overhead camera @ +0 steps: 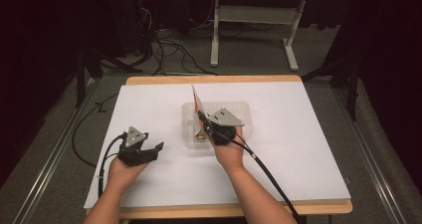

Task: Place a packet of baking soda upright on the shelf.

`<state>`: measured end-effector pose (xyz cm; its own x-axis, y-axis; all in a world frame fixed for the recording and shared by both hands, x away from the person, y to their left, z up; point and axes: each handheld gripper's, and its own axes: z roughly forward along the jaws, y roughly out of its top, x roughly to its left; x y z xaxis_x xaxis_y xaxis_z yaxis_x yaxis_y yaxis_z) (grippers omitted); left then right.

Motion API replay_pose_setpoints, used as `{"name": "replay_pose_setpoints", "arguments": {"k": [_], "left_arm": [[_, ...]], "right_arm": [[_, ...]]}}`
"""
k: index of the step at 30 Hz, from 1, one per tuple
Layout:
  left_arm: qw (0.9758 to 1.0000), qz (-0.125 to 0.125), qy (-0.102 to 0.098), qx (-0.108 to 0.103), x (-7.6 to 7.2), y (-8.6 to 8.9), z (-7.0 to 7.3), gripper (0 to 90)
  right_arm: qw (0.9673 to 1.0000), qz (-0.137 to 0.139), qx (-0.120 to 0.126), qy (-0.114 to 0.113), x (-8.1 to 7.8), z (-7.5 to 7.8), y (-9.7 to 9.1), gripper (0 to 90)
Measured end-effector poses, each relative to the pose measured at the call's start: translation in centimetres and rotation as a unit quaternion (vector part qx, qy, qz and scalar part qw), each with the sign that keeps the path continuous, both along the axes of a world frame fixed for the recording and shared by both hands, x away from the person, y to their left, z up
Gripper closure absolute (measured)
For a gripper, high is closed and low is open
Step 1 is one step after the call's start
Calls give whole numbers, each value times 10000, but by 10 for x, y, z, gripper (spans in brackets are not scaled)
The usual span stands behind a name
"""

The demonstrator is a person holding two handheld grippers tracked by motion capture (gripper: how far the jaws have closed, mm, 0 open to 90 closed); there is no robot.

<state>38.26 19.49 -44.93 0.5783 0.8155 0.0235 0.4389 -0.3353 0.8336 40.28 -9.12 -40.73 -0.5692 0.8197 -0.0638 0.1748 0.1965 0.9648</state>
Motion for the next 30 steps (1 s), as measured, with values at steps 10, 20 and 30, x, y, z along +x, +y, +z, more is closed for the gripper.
{"name": "replay_pose_setpoints", "arguments": {"k": [10,20,30], "left_arm": [[10000,-11,-8,5,0,0,0,321],[10000,1,-31,-37,1,0,0,322],[10000,-39,-24,15,0,1,0,321]], "right_arm": [[9997,118,-169,97,-7,-20,7,897],[9993,51,-234,295,-10,-18,2,803],[9984,156,-113,538,-11,-7,2,405]]}}
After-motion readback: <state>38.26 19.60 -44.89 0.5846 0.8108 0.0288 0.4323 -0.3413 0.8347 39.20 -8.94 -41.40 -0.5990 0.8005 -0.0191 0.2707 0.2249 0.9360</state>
